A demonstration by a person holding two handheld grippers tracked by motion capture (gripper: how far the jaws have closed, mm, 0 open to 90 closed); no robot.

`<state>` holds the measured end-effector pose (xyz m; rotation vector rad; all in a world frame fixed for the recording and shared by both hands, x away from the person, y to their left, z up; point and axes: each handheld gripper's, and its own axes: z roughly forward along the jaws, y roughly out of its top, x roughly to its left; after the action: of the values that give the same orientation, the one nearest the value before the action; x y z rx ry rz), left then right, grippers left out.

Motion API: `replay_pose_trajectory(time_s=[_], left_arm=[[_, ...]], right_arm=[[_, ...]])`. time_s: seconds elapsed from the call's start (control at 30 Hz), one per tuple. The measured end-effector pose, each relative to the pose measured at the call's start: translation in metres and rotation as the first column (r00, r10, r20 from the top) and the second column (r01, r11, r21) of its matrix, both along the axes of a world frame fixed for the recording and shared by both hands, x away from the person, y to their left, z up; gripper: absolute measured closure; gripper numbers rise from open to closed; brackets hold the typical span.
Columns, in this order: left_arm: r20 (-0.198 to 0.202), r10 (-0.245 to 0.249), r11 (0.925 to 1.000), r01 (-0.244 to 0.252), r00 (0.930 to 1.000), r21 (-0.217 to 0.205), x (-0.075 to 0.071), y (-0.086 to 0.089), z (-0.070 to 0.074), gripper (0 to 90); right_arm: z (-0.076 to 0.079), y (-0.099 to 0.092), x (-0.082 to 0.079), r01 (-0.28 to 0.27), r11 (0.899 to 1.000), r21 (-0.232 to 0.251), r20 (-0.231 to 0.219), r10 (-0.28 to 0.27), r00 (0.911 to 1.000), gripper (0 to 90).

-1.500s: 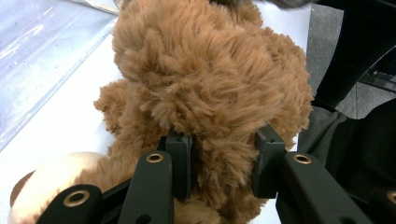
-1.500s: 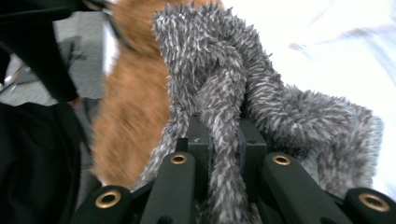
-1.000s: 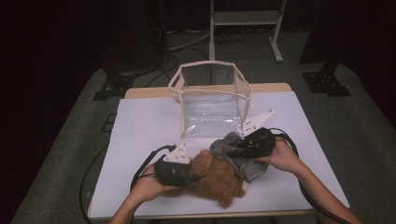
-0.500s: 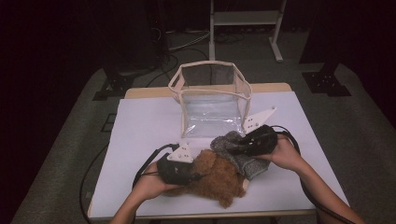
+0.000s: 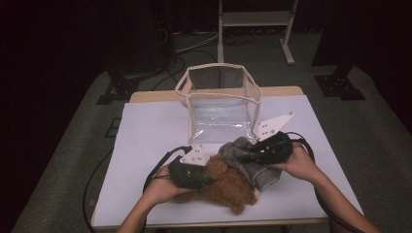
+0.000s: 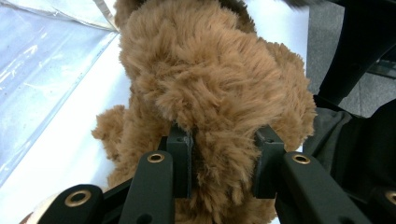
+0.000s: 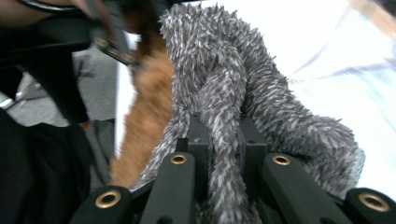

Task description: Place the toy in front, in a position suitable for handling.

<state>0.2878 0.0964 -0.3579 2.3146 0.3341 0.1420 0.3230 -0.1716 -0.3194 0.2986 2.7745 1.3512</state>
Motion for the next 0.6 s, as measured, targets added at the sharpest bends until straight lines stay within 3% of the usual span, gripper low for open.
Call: replay_pose_trajectory(time_s=[0.13, 0.23, 0.3, 0.4, 0.5, 0.6], left_arm=[[-0.013, -0.001, 0.9999, 0.001, 0.9999, 0.015, 0.001, 0.003, -0.001, 65.9], [-0.029, 0.004, 1.0000, -0.004, 0.9996, 0.002, 0.001, 0.006, -0.002, 61.3], [-0.030, 0.002, 1.0000, -0.002, 0.9995, 0.007, 0.001, 0.008, -0.001, 61.1], [-0.016, 0.004, 0.9999, -0.004, 0.9999, 0.013, 0.000, 0.007, -0.001, 63.0], [-0.001, 0.002, 0.9997, -0.002, 1.0000, 0.025, -0.001, 0.004, 0.000, 64.0], [0.008, -0.008, 0.9990, 0.008, 0.9999, 0.043, -0.002, 0.003, 0.001, 64.0]], right_arm=[[-0.019, 0.016, -0.003, -0.033, 0.998, -0.060, -0.017, 0.032, 0.9993, 79.0], [-0.037, 0.008, 0.004, -0.024, 1.000, -0.020, -0.087, 0.022, 0.9960, 79.2], [-0.040, 0.004, 0.003, -0.011, 1.000, -0.007, -0.106, 0.010, 0.9943, 79.2], [-0.040, 0.000, 0.002, -0.009, 1.000, -0.021, -0.099, 0.007, 0.9951, 79.2], [-0.031, -0.003, 0.003, 0.004, 0.998, -0.064, -0.060, -0.008, 0.9982, 79.1], [-0.024, -0.003, 0.007, 0.031, 0.997, -0.077, -0.032, -0.034, 0.9989, 79.0]])
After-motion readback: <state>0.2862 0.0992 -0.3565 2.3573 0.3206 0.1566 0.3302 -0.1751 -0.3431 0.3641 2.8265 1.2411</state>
